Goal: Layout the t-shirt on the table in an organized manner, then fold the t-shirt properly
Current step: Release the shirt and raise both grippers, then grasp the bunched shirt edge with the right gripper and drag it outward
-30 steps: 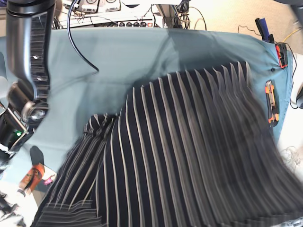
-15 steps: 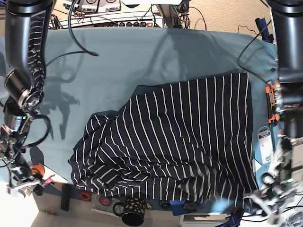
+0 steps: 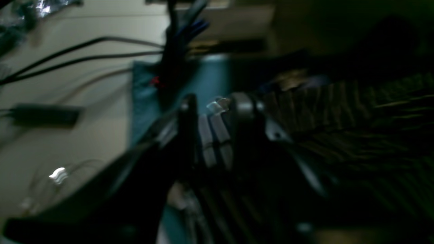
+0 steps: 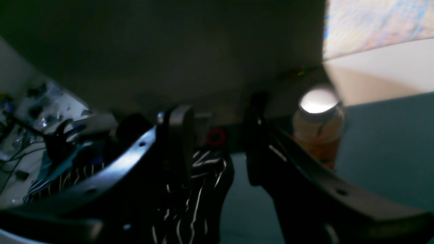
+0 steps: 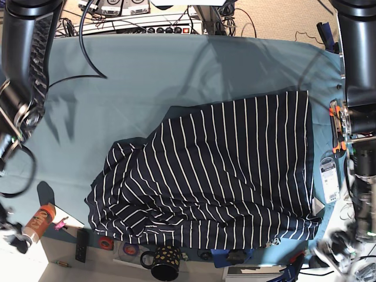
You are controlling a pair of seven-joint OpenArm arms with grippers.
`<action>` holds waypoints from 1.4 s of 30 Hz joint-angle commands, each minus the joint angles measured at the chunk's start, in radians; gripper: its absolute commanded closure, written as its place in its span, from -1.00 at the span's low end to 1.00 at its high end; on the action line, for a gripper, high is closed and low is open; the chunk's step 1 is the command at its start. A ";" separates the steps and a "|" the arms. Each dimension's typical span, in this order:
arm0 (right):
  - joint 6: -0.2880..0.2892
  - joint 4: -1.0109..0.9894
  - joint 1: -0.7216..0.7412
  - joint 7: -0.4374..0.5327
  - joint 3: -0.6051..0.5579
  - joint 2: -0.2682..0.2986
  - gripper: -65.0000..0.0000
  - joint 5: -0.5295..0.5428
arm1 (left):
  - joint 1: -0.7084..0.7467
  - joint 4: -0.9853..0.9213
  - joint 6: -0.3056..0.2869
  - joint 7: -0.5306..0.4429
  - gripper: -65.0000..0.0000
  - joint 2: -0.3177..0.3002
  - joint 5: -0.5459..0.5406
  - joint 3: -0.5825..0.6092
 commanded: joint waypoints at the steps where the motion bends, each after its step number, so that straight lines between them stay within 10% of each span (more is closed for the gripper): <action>1: 0.013 0.070 0.012 -0.006 0.000 0.012 0.25 0.051 | -0.050 0.053 -0.022 0.016 0.67 -0.013 -0.057 -0.046; 7: 0.013 0.388 -0.146 -0.135 0.000 0.012 0.26 0.217 | -0.055 0.266 -0.033 0.410 1.00 -0.010 -0.225 -0.301; 14: 0.013 0.547 -0.269 -0.229 0.000 0.012 0.26 0.277 | -0.041 0.312 0.037 0.547 1.00 -0.062 -0.225 -0.325; 28: -0.012 0.587 -0.512 -0.342 0.000 -0.018 0.26 0.346 | 0.356 0.751 0.034 0.544 1.00 -0.286 -0.148 -0.327; 42: 0.013 0.584 -0.786 -0.327 -0.001 -0.265 0.26 0.309 | 0.892 0.970 0.079 0.520 1.00 -0.258 -0.085 -0.668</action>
